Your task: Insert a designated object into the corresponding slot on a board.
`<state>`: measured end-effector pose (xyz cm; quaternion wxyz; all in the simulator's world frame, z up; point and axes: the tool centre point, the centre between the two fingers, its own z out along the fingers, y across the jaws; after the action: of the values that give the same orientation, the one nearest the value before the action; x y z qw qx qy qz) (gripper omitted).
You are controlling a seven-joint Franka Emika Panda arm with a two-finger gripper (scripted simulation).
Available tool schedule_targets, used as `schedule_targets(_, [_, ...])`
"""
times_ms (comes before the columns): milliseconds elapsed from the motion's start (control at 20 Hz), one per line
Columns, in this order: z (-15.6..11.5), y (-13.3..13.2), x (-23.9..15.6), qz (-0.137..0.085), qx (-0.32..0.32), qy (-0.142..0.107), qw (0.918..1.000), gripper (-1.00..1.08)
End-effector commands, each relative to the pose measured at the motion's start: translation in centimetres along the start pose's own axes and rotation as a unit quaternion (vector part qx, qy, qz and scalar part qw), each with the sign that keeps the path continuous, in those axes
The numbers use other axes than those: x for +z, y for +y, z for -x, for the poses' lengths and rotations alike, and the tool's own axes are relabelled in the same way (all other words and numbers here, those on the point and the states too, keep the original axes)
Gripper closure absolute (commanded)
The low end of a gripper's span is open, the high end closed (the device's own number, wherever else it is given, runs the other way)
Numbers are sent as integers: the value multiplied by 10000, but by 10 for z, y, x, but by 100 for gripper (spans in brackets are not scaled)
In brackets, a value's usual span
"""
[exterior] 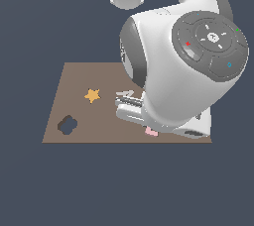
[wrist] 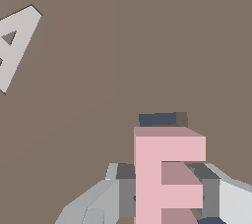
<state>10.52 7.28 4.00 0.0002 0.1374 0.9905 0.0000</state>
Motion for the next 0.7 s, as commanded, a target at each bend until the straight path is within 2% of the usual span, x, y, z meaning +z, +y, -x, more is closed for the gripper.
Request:
schedule_targets(0, [-4, 5, 0, -1, -179, -2, 9998, 108])
schedule_targets(650, [-7, 7, 8, -2, -269, 1, 9996, 108])
